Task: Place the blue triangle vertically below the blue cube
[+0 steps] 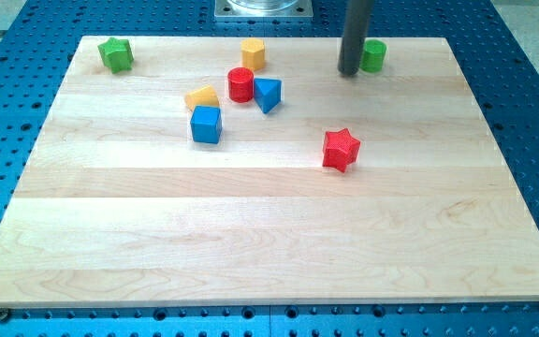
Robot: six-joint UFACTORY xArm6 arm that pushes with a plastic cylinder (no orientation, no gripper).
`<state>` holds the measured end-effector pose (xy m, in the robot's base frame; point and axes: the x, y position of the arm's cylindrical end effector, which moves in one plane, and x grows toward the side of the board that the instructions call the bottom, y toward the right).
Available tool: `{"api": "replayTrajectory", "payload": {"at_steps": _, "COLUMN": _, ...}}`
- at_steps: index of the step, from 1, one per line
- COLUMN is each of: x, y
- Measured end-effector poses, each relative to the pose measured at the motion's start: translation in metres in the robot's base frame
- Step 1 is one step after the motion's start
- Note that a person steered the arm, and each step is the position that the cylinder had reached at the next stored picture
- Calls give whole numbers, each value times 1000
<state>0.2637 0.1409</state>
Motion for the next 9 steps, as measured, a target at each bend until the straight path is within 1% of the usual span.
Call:
{"api": "replayTrajectory", "payload": {"at_steps": 1, "x": 3, "y": -12}}
{"api": "replayTrajectory", "payload": {"at_steps": 4, "x": 13, "y": -15}}
{"api": "replayTrajectory", "payload": {"at_steps": 5, "x": 40, "y": -39}}
{"api": "replayTrajectory", "payload": {"at_steps": 6, "x": 44, "y": -88}}
{"api": "replayTrajectory", "payload": {"at_steps": 7, "x": 55, "y": -160}}
{"api": "replayTrajectory", "payload": {"at_steps": 8, "x": 109, "y": -200}}
{"api": "replayTrajectory", "payload": {"at_steps": 9, "x": 118, "y": -188}}
